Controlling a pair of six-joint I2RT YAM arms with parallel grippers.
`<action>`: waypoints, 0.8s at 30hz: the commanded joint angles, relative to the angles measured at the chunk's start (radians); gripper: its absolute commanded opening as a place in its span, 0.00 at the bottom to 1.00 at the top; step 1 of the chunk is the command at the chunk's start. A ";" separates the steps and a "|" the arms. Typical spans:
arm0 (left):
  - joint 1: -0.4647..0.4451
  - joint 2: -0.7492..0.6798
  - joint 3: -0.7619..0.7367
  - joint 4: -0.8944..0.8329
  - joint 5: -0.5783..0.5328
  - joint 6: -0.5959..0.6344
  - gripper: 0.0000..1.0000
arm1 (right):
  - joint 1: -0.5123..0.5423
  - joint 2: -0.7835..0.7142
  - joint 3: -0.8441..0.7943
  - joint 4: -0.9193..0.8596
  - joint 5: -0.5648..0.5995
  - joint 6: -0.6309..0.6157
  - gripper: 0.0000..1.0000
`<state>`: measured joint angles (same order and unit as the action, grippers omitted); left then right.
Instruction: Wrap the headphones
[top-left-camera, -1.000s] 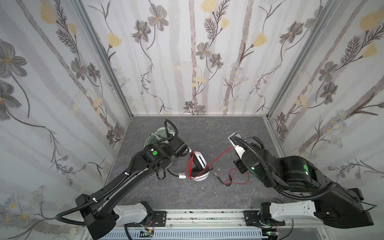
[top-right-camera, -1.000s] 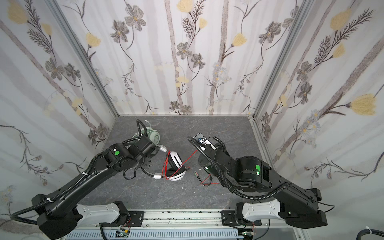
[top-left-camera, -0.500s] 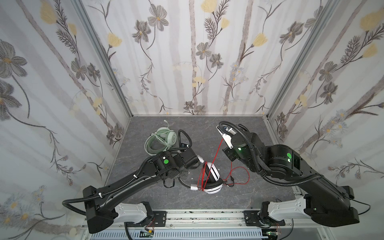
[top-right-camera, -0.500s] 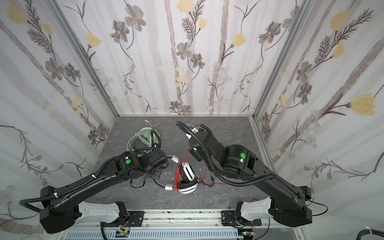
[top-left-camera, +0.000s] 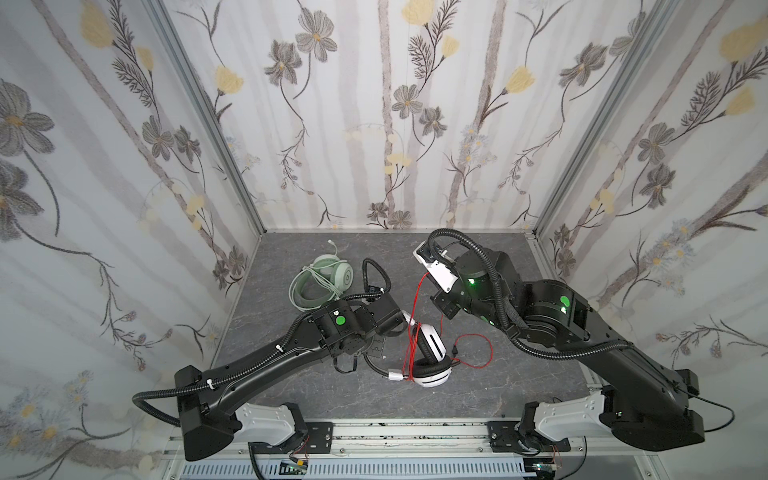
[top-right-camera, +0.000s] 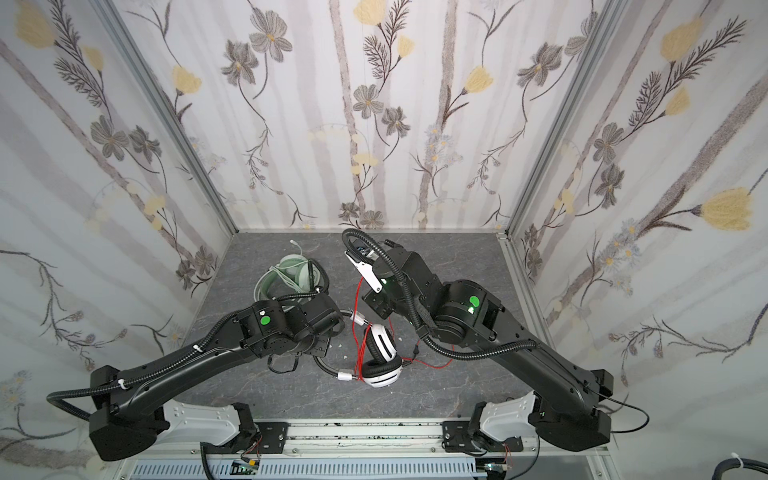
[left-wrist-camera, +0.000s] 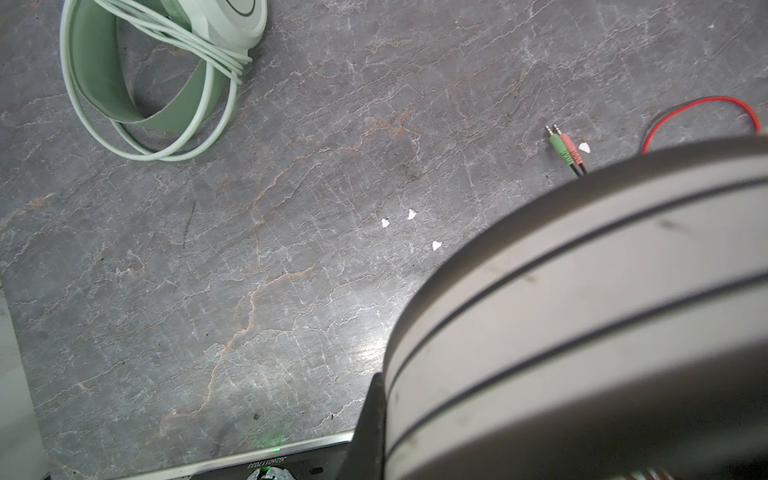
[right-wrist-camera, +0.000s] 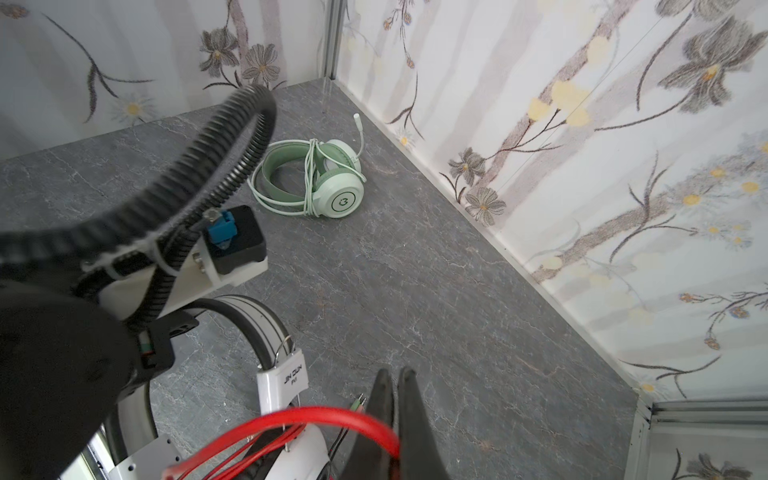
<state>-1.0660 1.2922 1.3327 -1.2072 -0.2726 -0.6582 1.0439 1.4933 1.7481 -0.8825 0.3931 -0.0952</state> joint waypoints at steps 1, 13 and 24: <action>-0.020 -0.013 0.018 0.053 -0.005 -0.028 0.00 | -0.090 -0.006 -0.037 0.084 -0.140 0.030 0.00; -0.070 -0.152 0.002 0.124 -0.023 0.026 0.00 | -0.456 -0.036 -0.363 0.267 -0.533 0.078 0.01; -0.069 -0.247 0.050 0.213 0.026 0.031 0.00 | -0.570 -0.022 -0.607 0.537 -0.980 0.145 0.08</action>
<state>-1.1358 1.0653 1.3537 -1.1038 -0.2756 -0.6239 0.4870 1.4658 1.1767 -0.5037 -0.4221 0.0132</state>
